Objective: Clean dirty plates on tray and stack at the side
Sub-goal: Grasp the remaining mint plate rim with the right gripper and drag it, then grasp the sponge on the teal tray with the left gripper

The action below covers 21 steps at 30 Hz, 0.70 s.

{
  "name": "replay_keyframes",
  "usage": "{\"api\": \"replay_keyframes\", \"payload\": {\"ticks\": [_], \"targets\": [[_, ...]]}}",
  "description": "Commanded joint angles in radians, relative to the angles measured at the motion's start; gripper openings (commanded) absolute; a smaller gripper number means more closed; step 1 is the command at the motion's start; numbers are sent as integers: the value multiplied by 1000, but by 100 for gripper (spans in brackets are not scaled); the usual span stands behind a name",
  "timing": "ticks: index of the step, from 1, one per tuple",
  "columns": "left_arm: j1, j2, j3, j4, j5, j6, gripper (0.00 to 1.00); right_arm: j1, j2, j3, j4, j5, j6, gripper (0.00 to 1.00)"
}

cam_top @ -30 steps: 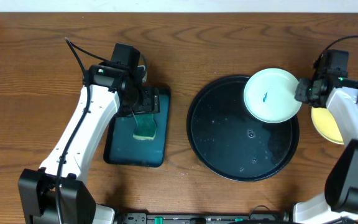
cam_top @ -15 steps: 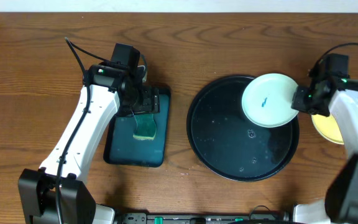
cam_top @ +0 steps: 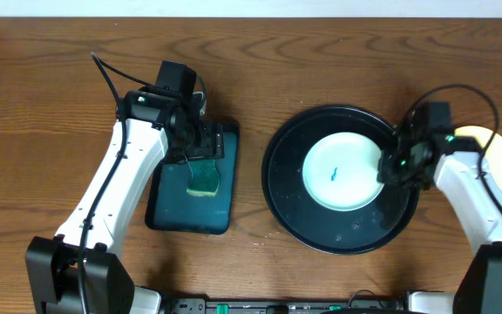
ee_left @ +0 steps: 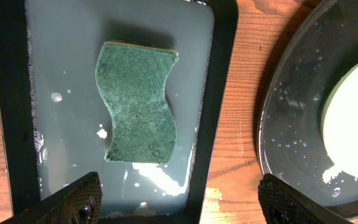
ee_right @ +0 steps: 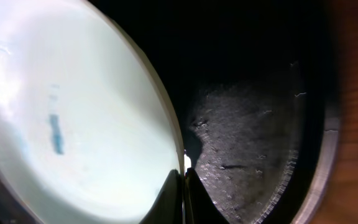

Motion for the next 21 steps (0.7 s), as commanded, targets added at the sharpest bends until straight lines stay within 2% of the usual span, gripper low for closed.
{"api": "replay_keyframes", "payload": {"ticks": [1,4,5,6,10,13,17,21], "targets": [[5,-6,6,-4,9,9,81,47,6,-90,86,-50,-67,1],[5,-6,6,-3,10,9,81,81,6,-107,130,-34,-145,3],[5,-6,6,-3,10,9,81,90,5,-103,134,-17,-152,8],[5,-6,5,-3,10,9,81,93,3,-96,134,-1,-151,17],[3,-4,3,-2,3,10,81,94,-9,-36,103,1,-150,35],[3,6,-17,10,-64,-2,81,94,-34,47,40,0,-142,40],[3,35,-71,50,-138,-83,79,95,-70,132,-33,-12,-119,42],[-1,76,-159,140,-134,-111,69,95,-114,151,-61,-65,-85,42]]}}
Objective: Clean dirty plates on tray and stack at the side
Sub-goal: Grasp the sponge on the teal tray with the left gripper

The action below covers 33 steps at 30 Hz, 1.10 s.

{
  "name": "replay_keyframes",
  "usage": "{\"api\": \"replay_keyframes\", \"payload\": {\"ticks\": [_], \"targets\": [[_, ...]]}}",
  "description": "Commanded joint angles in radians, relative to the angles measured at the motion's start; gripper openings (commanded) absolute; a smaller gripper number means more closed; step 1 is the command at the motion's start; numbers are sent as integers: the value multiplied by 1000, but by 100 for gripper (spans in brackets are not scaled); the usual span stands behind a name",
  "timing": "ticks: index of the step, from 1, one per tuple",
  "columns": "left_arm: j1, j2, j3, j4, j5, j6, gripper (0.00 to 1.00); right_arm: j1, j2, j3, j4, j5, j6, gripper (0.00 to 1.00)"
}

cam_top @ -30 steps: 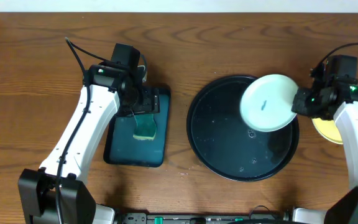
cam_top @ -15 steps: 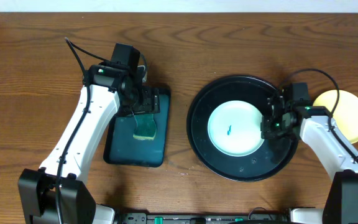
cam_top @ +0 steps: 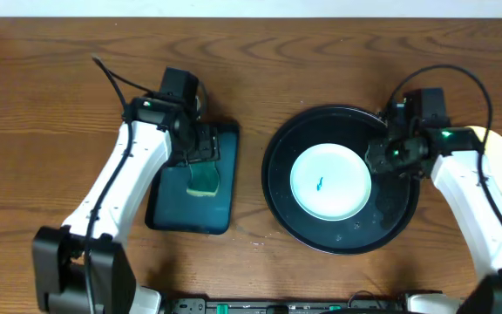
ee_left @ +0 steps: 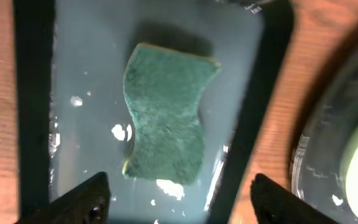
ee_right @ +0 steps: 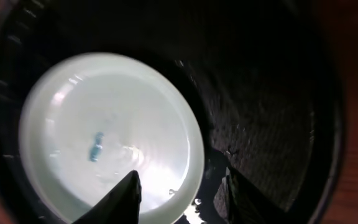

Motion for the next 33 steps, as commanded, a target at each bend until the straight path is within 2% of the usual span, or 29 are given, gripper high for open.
{"api": "replay_keyframes", "payload": {"ticks": [1,3,8,10,11,18,19,20,22,23,27,30,33], "targets": [[-2,61,-89,74,-39,-42,66,10,-46,19,-16,-63,37,42],[-2,103,-143,172,5,-42,49,10,-50,19,-22,-93,37,41],[-2,187,-198,273,14,-42,31,10,-50,19,-56,-94,37,40],[-2,209,-198,273,21,-42,8,10,-50,19,-59,-94,37,39],[-2,216,-198,273,32,-42,8,10,-50,19,-59,-94,37,39],[-1,186,-143,203,41,-42,7,10,-50,19,-64,-94,37,38],[-1,177,-130,187,40,-42,17,10,-50,19,-64,-94,37,38],[-1,164,-111,164,40,-42,43,10,-50,19,-64,-94,37,37],[-1,142,-95,134,40,-34,55,10,-50,19,-68,-94,37,38],[-1,129,-95,126,40,-22,57,10,-50,19,-70,-94,37,38],[-1,122,-103,115,31,-20,60,10,-50,19,-74,-94,36,38],[-1,129,-144,162,12,-20,61,10,-50,19,-74,-94,36,38],[-1,154,-203,247,-5,-21,54,10,-50,19,-74,-94,37,38]]}}
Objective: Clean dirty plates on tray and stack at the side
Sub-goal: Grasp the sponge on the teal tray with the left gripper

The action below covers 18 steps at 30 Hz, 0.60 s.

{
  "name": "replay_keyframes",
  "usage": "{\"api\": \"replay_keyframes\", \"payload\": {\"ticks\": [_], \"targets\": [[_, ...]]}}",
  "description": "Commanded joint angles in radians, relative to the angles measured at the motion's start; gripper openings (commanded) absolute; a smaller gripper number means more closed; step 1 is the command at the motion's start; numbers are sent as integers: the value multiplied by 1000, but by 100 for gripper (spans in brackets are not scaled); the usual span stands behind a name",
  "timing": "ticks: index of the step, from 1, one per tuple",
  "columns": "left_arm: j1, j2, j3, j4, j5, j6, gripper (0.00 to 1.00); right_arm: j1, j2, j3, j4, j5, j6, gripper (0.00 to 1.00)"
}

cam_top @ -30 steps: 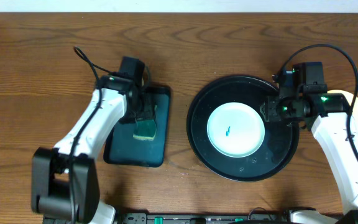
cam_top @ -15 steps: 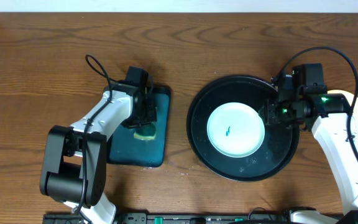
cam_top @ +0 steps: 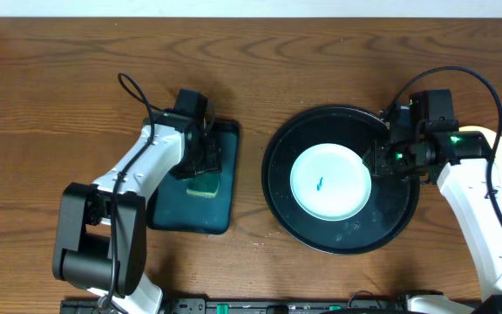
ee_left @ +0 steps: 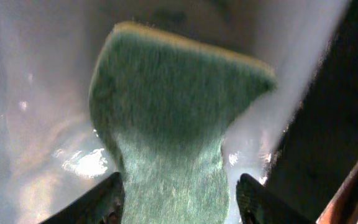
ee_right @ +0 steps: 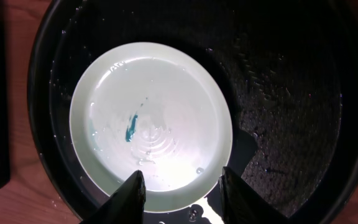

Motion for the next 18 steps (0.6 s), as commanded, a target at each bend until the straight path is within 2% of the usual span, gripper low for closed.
{"api": "replay_keyframes", "payload": {"ticks": [1,3,4,5,10,18], "targets": [[0,24,-74,64,-29,3,49,10,-3,12,-3,-13,6,38],[0,41,-98,100,-19,3,29,9,-3,12,-6,-13,6,38],[0,45,-101,98,-19,-2,14,10,-3,12,-10,-13,6,39],[0,45,-100,92,-18,-5,8,10,-3,12,-15,-13,6,40],[0,39,-56,28,22,-3,7,9,-1,10,-23,-3,6,44],[-4,-42,213,-239,33,53,8,-3,78,8,-3,49,30,37]]}}
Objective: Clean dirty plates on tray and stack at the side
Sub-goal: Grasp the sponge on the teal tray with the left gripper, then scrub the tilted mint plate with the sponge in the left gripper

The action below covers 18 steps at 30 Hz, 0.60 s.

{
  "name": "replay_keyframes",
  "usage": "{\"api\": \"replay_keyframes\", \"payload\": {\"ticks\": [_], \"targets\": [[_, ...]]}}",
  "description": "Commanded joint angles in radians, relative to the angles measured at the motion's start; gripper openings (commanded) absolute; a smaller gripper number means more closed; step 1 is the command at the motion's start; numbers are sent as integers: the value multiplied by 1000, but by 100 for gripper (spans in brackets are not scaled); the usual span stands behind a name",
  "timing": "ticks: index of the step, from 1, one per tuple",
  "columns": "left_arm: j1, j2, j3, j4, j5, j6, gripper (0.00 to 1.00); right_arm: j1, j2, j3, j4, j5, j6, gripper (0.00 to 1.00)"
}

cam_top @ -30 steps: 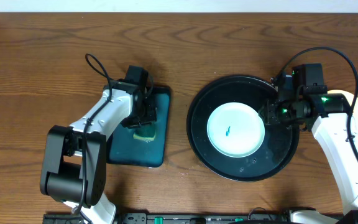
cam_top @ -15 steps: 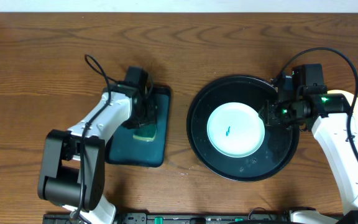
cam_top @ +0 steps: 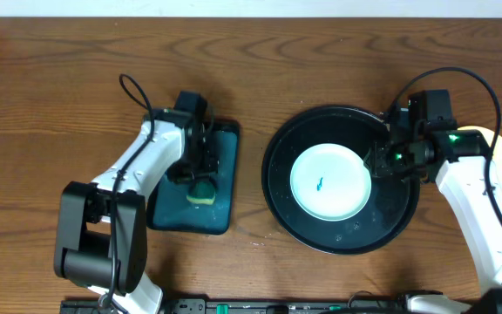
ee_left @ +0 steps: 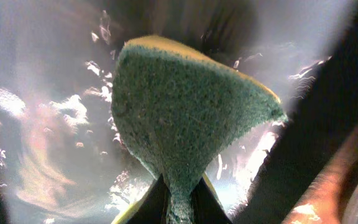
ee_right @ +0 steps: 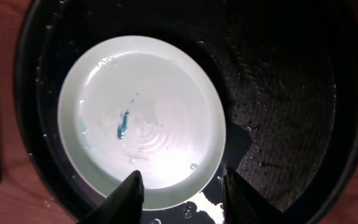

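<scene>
A white plate with a small blue smear lies flat in the round black tray. My right gripper hovers open over the plate's right rim, holding nothing. In the rectangular black water tray my left gripper is shut on the green and yellow sponge, pinching its near end so the sponge bunches. The sponge shows below the left wrist in the overhead view.
A yellow plate lies on the wooden table at the far right, partly behind my right arm. Shallow soapy water fills the rectangular tray. Water drops dot the round tray's floor.
My left gripper has shut on the near end of the sponge, which now bunches between the fingers. The right gripper stays open over the plate, nearly unmoved.
My right gripper was shut on the white plate's rim, tilting it in the round tray, while the left hung open above the sponge. The plate then lay flat and released. The left gripper came down astride the sponge and now grips it.
</scene>
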Motion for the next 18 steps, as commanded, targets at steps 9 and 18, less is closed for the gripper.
{"api": "replay_keyframes", "payload": {"ticks": [9,18], "targets": [[-135,-140,241,-48,121,-32,8,-27,267,8,50,18,47,29],[-420,-58,229,185,120,-178,7,-26,412,8,71,-5,47,1]]}}
